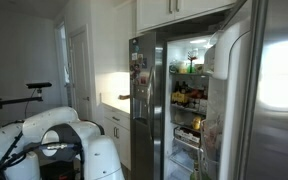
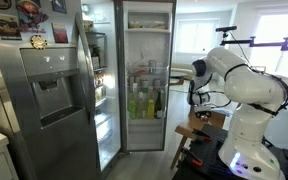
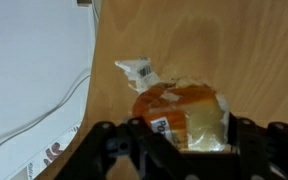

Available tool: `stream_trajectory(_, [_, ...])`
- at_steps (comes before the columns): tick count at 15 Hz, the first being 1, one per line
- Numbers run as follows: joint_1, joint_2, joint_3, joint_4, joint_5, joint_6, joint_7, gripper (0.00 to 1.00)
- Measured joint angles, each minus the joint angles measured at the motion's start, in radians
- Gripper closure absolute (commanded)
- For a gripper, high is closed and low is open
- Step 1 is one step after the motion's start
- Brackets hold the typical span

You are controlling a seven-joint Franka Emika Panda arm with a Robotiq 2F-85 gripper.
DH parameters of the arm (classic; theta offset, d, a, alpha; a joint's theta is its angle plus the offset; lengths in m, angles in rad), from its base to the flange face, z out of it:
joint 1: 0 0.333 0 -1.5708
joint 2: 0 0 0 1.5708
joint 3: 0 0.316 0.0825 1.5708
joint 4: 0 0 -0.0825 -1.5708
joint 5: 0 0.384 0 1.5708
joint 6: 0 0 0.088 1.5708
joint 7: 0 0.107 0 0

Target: Take the packet from the door of the refrigerator and place it on the chair

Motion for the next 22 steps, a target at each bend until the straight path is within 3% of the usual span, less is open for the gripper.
stream_trajectory(15, [-0.008,0.114,0.0,0.092,0.0,0.038,0.0,0.64])
stream_trajectory(16, [-0.009,0.119,0.0,0.096,0.0,0.041,0.0,0.14])
stream_trajectory(19, [-0.01,0.128,0.0,0.106,0.0,0.042,0.0,0.01])
stream_trajectory(22, [-0.011,0.132,-0.001,0.118,0.0,0.042,0.001,0.0])
